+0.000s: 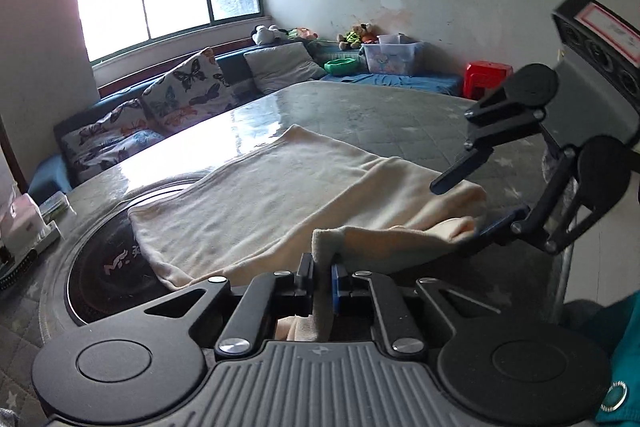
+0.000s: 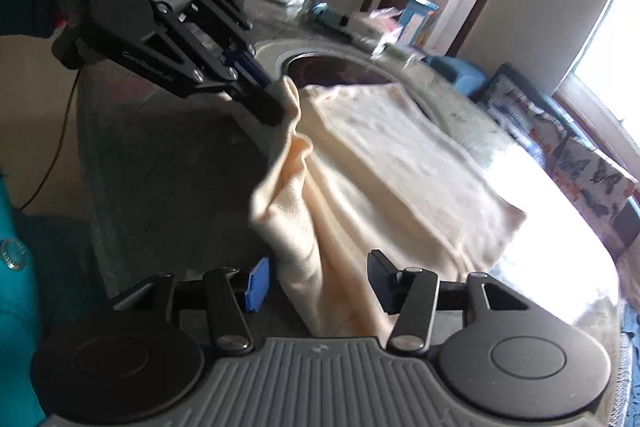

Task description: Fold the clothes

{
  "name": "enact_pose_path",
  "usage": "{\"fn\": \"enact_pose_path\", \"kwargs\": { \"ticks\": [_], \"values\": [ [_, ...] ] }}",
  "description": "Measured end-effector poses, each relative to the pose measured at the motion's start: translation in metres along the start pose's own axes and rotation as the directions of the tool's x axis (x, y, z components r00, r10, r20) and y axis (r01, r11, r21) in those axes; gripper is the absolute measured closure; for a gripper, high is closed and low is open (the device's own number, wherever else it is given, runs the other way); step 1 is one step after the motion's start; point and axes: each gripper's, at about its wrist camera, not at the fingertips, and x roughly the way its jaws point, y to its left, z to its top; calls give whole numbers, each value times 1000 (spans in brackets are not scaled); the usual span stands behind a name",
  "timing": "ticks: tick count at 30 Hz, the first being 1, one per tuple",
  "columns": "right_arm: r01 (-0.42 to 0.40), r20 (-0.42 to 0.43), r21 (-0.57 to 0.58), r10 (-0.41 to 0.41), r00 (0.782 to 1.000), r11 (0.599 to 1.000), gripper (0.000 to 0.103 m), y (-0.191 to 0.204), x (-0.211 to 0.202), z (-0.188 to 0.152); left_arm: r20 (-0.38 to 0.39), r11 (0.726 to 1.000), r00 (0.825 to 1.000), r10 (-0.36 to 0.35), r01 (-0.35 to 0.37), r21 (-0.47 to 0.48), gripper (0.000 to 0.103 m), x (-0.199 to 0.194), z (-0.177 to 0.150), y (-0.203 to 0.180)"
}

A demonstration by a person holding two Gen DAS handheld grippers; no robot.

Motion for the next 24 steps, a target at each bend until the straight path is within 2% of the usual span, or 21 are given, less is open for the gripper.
{"fn": "enact_pose_path", "kwargs": {
  "ticks": [6,8,9,10,11,14,16,17,22,24],
  "values": [
    [-15,2,-12,15,1000,1000,48,-2,6,3,-17,999,1000,-12,11,-45,94,11,3,10],
    [-40,1,16,40,999,999,53,-5,13,6,-19,999,1000,-18,18,-43,94,9,0,9],
    [-58,-2,42,58,998,997,59,-9,17,8,-16,999,1000,-16,16,-30,90,6,-1,7],
    [-79,-6,72,80,997,994,70,-13,20,10,-12,1000,1000,-13,13,-13,90,3,-3,5],
    [-97,-9,100,98,995,990,76,-16,22,12,-10,1000,1000,-9,9,5,90,-1,-5,2],
    [-120,-10,172,124,992,978,88,-25,24,15,-7,998,1000,11,-10,63,78,-12,-15,-5],
    [-133,-4,215,137,990,967,89,-31,23,16,-10,995,999,30,-29,95,66,-17,-23,-9],
    [-137,-1,227,141,990,964,89,-33,22,16,-16,993,999,40,-38,115,64,-18,-27,-11],
    [-150,11,276,152,988,950,91,-40,17,15,-54,972,996,74,-60,228,64,-18,-43,-21],
    [-145,16,279,147,989,949,92,-40,15,16,-59,972,996,71,-55,230,67,-19,-46,-21]
  ]
}}
